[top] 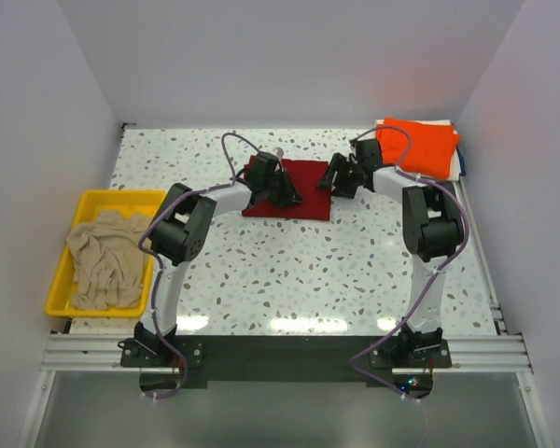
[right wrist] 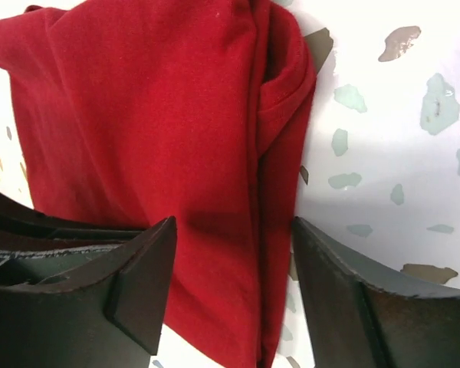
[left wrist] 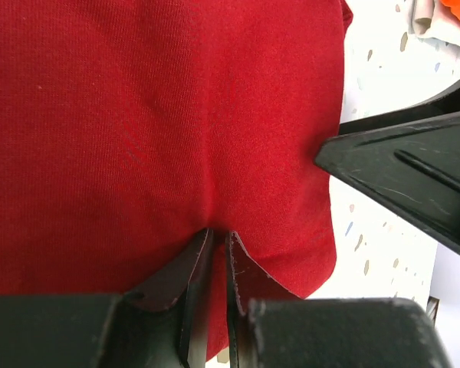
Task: Fold and stack the t-shirts
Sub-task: Neatly place the folded tshirt to the corner
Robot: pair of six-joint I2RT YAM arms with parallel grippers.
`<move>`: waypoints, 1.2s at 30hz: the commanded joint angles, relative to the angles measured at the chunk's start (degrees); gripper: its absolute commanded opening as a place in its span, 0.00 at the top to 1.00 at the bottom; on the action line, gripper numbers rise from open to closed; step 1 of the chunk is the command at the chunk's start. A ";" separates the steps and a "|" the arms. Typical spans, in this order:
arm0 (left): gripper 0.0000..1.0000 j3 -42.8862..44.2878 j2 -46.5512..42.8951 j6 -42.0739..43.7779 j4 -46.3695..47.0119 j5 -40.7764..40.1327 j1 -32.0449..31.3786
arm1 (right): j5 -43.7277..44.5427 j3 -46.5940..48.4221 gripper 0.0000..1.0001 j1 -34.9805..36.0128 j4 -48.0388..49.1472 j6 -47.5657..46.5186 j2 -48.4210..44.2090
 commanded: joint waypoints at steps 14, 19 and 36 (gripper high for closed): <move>0.83 6.17 -5.11 4.45 -12.07 -3.61 -0.48 | 10.79 7.16 1.00 3.28 -6.37 -0.34 6.25; 0.83 5.74 -14.85 9.03 -21.57 -8.27 -0.39 | 17.56 12.78 1.00 3.19 -13.76 -4.11 5.55; 0.80 -11.39 -39.74 26.08 -37.39 -19.78 0.14 | 47.70 50.04 1.00 3.28 -36.79 -28.09 14.60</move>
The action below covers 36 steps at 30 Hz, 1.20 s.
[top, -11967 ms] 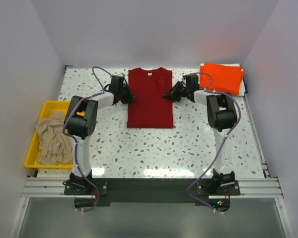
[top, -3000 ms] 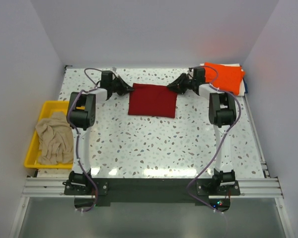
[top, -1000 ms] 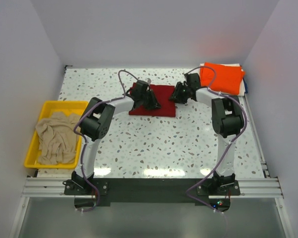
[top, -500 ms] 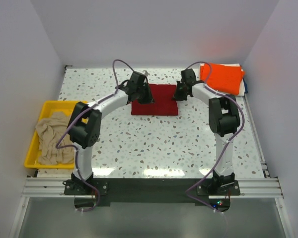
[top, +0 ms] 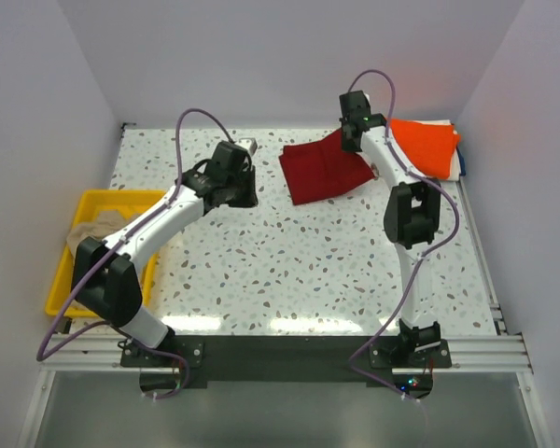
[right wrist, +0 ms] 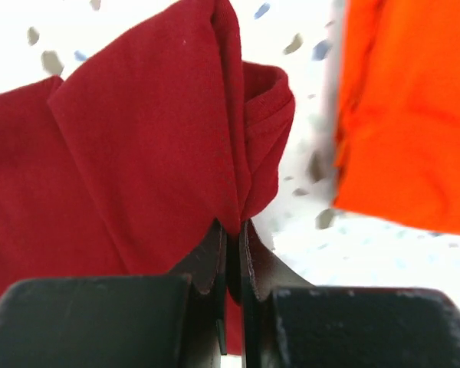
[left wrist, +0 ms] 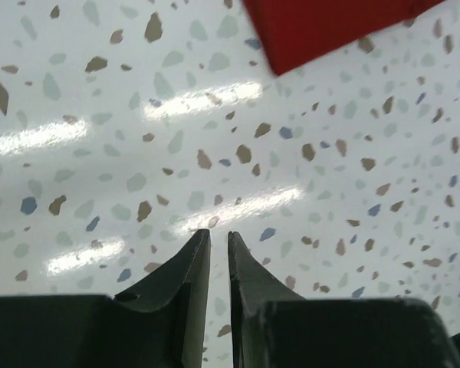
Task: Fold and stack the t-shirts
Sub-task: Neatly place the folded tshirt to the corner
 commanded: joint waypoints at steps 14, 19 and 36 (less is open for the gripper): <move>0.80 -10.61 -2.48 7.27 1.23 -2.38 0.69 | 18.72 21.28 1.00 -2.11 0.32 -22.43 4.78; 0.81 -11.23 -2.74 7.63 1.58 -2.21 0.78 | 18.10 23.04 1.00 -3.69 2.08 -24.81 4.08; 0.81 -11.76 -1.86 7.36 2.02 -0.80 1.48 | 18.10 22.17 1.00 -7.38 5.15 -28.07 -2.15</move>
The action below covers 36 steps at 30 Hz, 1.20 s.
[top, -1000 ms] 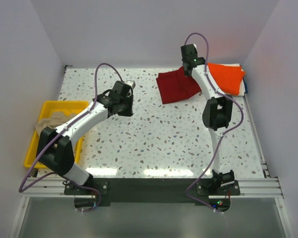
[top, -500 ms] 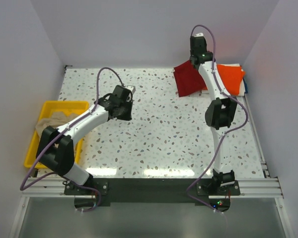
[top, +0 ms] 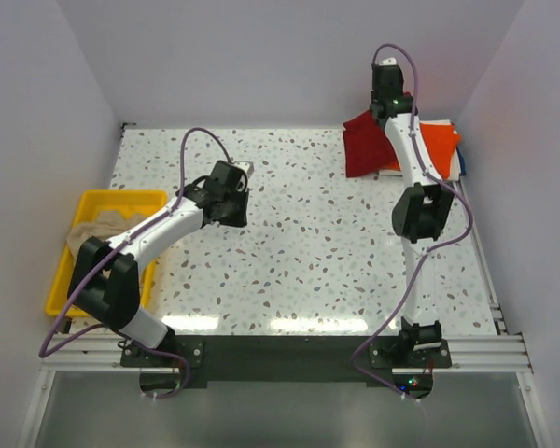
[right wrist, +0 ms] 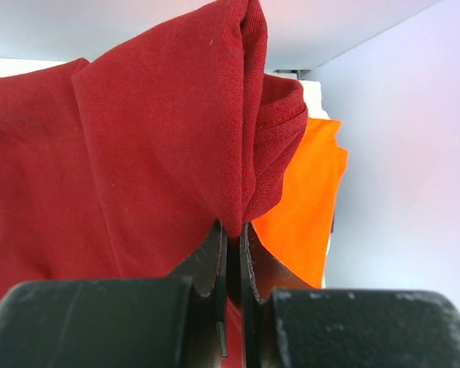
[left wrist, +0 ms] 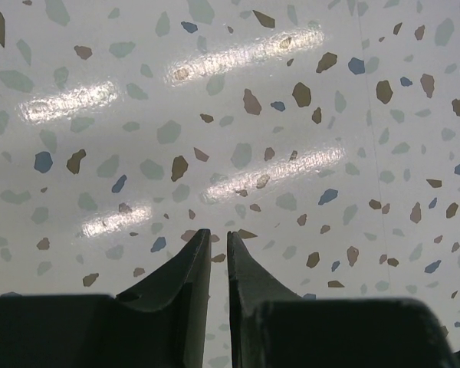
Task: Fold and stack the t-shirts
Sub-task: Neatly place the folded tshirt to the corner
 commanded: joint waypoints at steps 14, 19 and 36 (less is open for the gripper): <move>0.82 -0.85 -0.29 0.89 2.11 2.44 0.34 | 3.25 0.17 1.00 -1.53 5.18 -1.82 -11.38; 0.82 -0.76 -0.20 0.81 2.11 2.53 0.34 | 3.33 -0.27 1.00 -2.06 5.79 -1.73 -12.87; 0.82 -1.03 1.12 0.72 2.37 3.50 0.34 | 2.89 -5.02 1.00 -6.63 8.08 -0.85 -13.40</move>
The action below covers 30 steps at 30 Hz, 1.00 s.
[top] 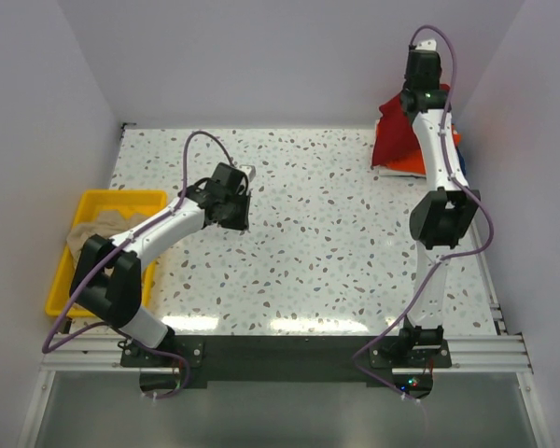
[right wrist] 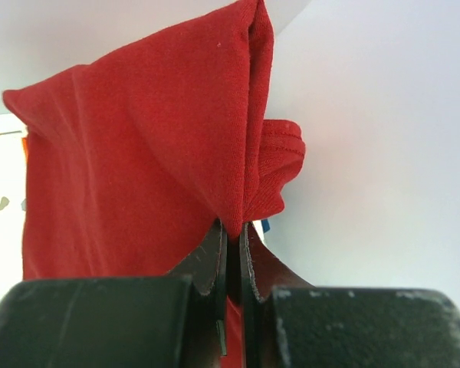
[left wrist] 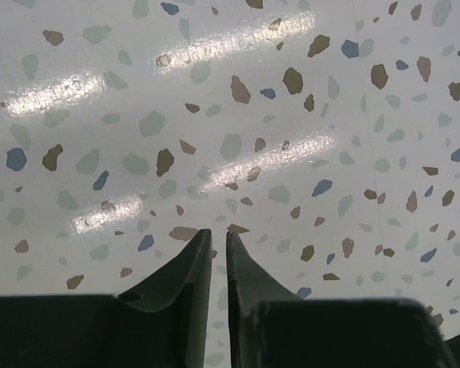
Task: Fold and stack the t-shirts
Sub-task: Neatly place the folded tshirt to the corner, then reset both grippers
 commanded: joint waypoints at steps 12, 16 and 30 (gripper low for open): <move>0.82 -0.22 1.78 0.74 2.40 2.57 0.34 | 3.77 -3.31 0.80 -4.26 6.86 0.24 -0.36; 0.81 -0.22 1.96 0.65 2.57 2.92 0.26 | 5.18 -3.66 0.25 -4.35 7.22 0.77 0.87; 0.80 -0.05 0.47 0.48 2.66 2.92 0.34 | -6.57 -9.09 0.01 -2.60 1.51 16.04 -6.50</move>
